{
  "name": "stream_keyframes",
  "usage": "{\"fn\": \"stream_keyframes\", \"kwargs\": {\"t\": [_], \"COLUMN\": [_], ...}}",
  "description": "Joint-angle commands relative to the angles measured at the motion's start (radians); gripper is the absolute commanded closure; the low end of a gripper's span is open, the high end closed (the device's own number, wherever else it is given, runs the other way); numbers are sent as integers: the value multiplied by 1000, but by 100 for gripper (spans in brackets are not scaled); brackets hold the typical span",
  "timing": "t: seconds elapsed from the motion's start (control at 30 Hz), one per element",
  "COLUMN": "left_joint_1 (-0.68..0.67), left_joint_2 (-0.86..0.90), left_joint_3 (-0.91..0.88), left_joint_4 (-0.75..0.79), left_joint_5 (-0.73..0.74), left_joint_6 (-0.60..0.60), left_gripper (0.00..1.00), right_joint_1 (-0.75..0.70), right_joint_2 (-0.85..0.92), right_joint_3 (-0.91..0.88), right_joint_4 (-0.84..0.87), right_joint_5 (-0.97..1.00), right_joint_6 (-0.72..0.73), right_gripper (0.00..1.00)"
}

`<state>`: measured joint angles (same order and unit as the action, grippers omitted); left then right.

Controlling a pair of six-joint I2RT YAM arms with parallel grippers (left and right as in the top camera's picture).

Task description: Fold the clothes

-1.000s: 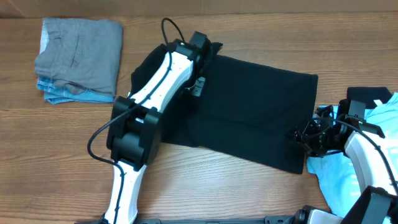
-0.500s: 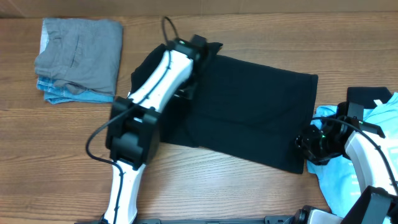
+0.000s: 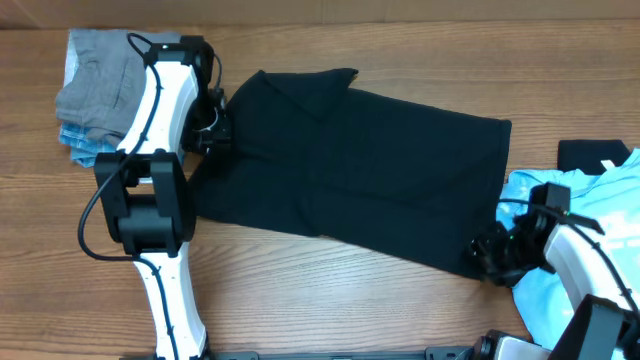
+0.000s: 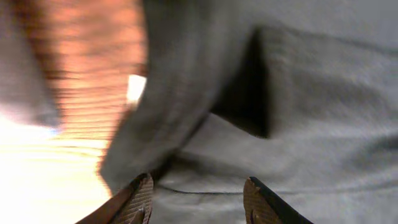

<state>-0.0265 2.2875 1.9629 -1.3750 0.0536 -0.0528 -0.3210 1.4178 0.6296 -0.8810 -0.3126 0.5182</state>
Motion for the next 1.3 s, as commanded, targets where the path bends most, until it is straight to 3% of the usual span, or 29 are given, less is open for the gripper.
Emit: {"fn": "stream_keyframes", "kwargs": {"t": [0.0,0.03,0.1,0.3,0.4,0.6,0.67,0.73,0.87,1.07,1.27], "left_joint_1": [-21,-21,-20,-19,-19,-18,-18,-16,-4,37,39], "left_joint_2": [7,7,7,7,7,6,6,2,-18,-111,-163], "left_joint_3": [-74,-95,-130,-175,-175,-154,-146,-134,-104,-76,-76], "left_joint_4": [31,49,80,120,119,64,36,4,-31,-61,-92], "left_joint_5": [77,77,76,49,24,2,-3,-34,-46,-35,-34], "left_joint_6": [84,84,84,82,79,79,79,74,72,57,55], "left_gripper": [50,51,55,58,58,58,59,62,61,59,55], "right_joint_1": [-9,-17,-36,-61,-61,-61,-60,-60,-60,-60,-62], "right_joint_2": [-15,-15,-15,-15,-15,-15,-15,-15,-15,-15,-15], "right_joint_3": [-33,-26,-3,100,119,119,119,117,93,-26,-79], "right_joint_4": [36,38,23,-47,-68,-74,-88,-114,-119,-25,39], "right_joint_5": [0,26,97,164,164,109,43,23,23,23,52], "right_joint_6": [37,46,80,48,51,-13,-82,-98,-86,13,79], "right_gripper": [78,87,95,96,89,89,81,60,53,54,64]}}
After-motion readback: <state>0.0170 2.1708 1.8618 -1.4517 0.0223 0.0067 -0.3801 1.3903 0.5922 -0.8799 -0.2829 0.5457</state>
